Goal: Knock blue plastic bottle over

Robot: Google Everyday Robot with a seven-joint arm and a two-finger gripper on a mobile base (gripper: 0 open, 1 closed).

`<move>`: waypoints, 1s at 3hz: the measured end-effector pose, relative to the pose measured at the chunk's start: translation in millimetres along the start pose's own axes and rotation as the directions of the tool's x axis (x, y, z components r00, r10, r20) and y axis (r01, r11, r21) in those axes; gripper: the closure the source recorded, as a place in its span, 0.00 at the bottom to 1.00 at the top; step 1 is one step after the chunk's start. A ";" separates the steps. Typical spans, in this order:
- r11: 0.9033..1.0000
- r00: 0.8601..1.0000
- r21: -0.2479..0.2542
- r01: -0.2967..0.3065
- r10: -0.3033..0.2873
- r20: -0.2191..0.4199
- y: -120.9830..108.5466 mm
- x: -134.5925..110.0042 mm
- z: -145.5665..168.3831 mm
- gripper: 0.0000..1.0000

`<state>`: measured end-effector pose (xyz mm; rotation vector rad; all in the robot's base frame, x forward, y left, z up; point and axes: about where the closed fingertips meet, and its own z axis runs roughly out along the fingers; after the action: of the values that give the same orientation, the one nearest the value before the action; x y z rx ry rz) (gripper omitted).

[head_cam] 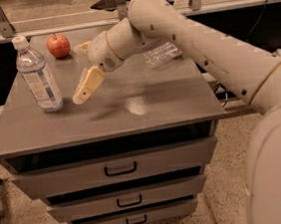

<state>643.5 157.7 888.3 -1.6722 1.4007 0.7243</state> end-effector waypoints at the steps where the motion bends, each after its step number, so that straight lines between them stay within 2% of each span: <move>1: 0.999 0.997 -0.030 -0.028 0.030 0.069 -8.2 0.9 41.2 0.00; 2: 0.996 0.989 -0.049 -0.074 0.080 0.125 -9.3 -4.1 73.5 0.00; 3: 0.989 0.972 -0.058 -0.134 0.142 0.187 -8.4 -21.4 85.7 0.00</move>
Offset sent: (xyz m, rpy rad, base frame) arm 0.0198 0.1006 -0.0437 0.1961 0.1604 0.0144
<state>653.3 242.8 865.3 -1.5062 1.3824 0.9754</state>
